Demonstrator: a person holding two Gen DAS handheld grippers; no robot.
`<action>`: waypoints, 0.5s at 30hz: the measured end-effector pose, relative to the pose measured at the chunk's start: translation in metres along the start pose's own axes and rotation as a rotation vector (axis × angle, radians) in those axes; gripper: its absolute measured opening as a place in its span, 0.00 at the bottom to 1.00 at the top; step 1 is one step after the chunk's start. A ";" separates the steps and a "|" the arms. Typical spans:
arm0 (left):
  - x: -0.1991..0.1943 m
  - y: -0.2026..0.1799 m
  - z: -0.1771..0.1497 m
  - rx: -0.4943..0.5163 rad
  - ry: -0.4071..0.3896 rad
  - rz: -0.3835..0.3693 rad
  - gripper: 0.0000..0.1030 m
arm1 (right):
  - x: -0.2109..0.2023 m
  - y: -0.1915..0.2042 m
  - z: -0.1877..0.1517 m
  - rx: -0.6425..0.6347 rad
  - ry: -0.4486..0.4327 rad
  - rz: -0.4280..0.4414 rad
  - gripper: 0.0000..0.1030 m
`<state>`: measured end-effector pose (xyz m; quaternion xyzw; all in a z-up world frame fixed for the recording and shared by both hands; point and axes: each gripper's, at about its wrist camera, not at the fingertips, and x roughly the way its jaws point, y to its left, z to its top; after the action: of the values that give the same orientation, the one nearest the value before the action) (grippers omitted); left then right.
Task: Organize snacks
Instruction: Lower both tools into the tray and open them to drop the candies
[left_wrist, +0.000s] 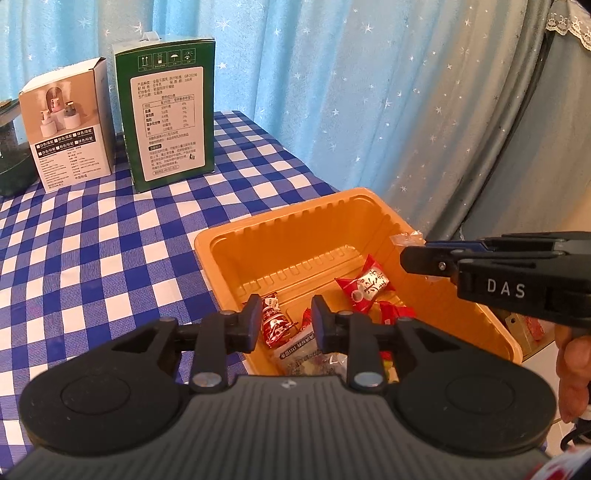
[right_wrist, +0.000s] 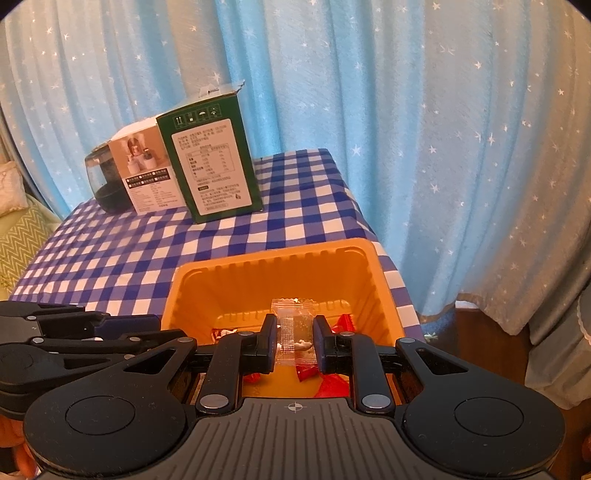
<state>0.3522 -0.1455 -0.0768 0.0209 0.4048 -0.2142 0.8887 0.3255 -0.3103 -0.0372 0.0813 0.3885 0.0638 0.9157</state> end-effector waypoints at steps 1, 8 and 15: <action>0.000 0.000 0.000 0.001 -0.001 0.001 0.24 | 0.000 0.001 0.000 -0.001 -0.001 0.000 0.20; -0.003 0.003 0.000 0.002 -0.006 0.003 0.30 | 0.003 0.002 0.001 0.003 0.003 0.004 0.20; -0.007 0.012 -0.006 -0.006 -0.005 0.018 0.36 | 0.009 -0.010 0.002 0.100 -0.016 0.068 0.21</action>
<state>0.3491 -0.1307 -0.0773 0.0212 0.4030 -0.2050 0.8917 0.3340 -0.3182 -0.0438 0.1409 0.3810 0.0748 0.9107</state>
